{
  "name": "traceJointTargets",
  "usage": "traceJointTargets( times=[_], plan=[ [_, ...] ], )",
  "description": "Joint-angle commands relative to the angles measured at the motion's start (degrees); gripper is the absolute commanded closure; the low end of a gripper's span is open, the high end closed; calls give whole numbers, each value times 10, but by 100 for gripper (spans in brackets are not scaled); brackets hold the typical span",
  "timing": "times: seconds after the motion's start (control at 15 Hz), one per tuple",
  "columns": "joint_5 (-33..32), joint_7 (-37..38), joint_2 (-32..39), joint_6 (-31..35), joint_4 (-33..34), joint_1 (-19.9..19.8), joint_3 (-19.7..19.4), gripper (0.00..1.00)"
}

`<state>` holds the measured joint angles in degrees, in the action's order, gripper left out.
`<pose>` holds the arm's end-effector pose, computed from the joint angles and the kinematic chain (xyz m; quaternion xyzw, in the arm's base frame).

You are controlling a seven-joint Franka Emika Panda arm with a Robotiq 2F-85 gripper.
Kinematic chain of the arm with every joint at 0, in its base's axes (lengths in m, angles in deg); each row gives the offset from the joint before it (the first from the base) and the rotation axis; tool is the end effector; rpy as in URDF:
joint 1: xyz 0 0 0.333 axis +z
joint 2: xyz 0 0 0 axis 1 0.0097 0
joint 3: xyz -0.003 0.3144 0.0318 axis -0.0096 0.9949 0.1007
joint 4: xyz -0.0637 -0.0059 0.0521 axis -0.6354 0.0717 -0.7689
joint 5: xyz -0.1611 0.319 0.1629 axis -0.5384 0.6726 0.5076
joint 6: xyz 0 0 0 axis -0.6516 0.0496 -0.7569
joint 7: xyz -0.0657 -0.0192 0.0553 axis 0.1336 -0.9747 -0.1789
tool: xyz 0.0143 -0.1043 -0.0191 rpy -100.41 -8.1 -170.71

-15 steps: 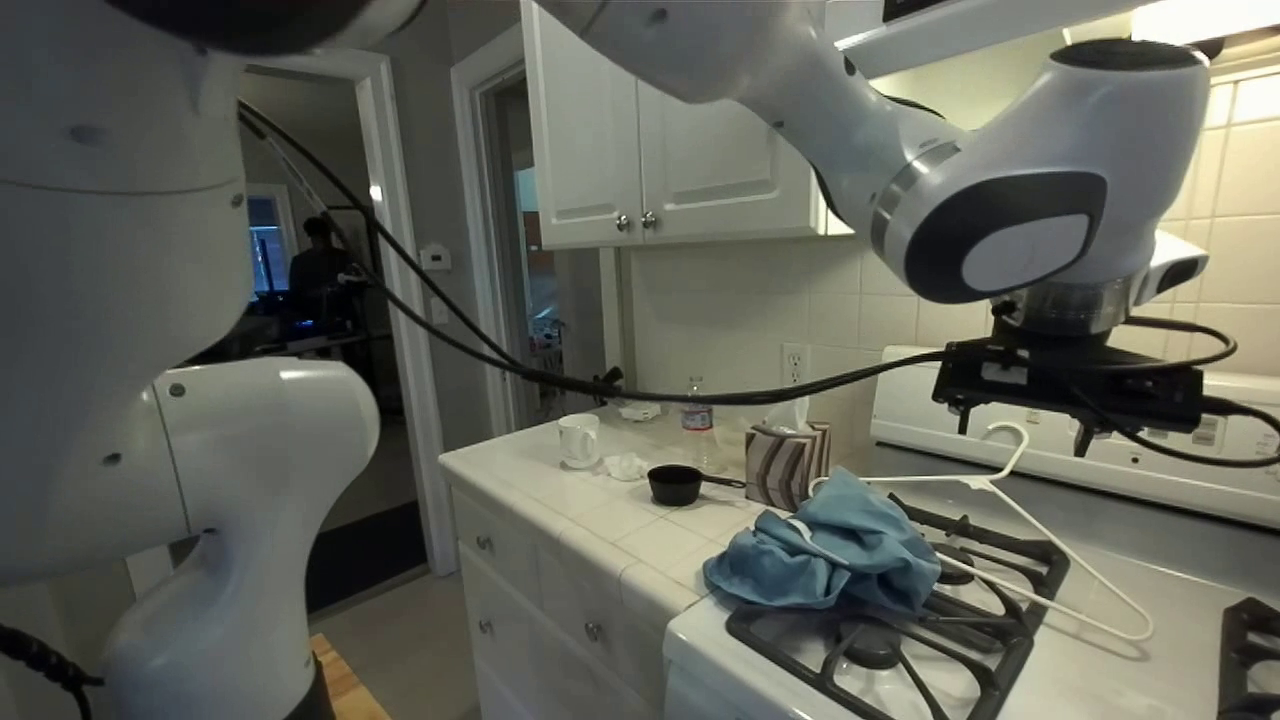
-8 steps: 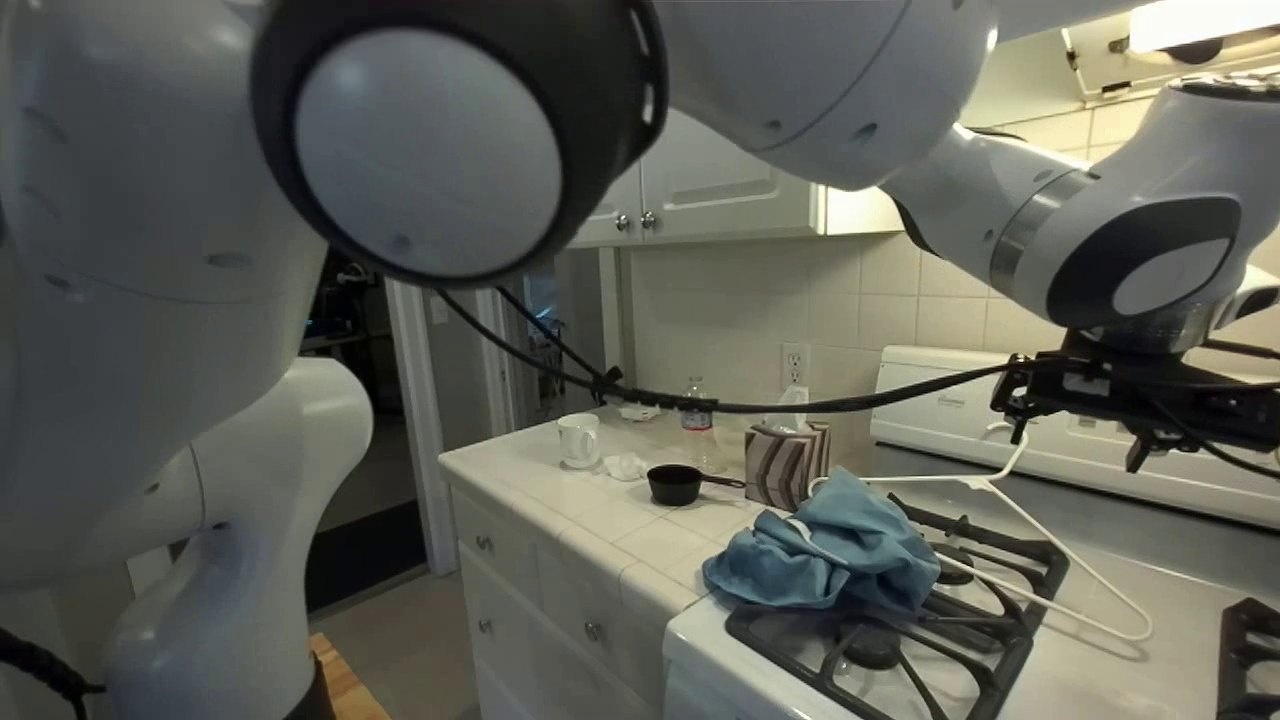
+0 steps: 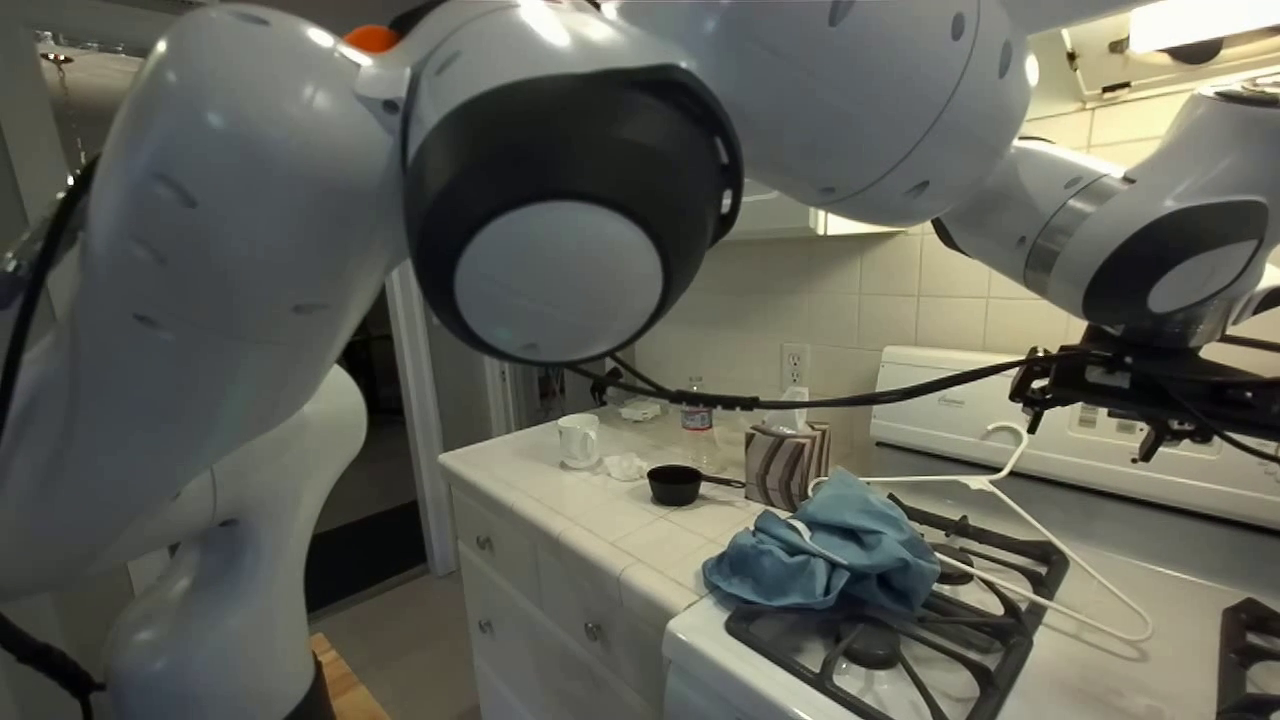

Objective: Put the hanger on the knob of the top right cabinet door

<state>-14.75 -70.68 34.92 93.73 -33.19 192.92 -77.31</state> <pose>0.5786 -0.4832 0.3800 -0.9634 -0.0316 -0.2549 0.0766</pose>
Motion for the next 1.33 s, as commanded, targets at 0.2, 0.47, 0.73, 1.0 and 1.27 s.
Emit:
traceJointTargets(
  times=[0.2,0.47,0.73,1.0,1.27],
  plan=[
    [-150,24,-48,-16,49,17,21,0],
    [-156,-52,-83,-53,158,108,-39,0],
    [-152,-136,-123,-113,262,185,-65,0],
    [-146,-204,-168,-190,359,255,-87,0],
    [-138,-248,-221,-265,448,306,-108,0]
  ],
)
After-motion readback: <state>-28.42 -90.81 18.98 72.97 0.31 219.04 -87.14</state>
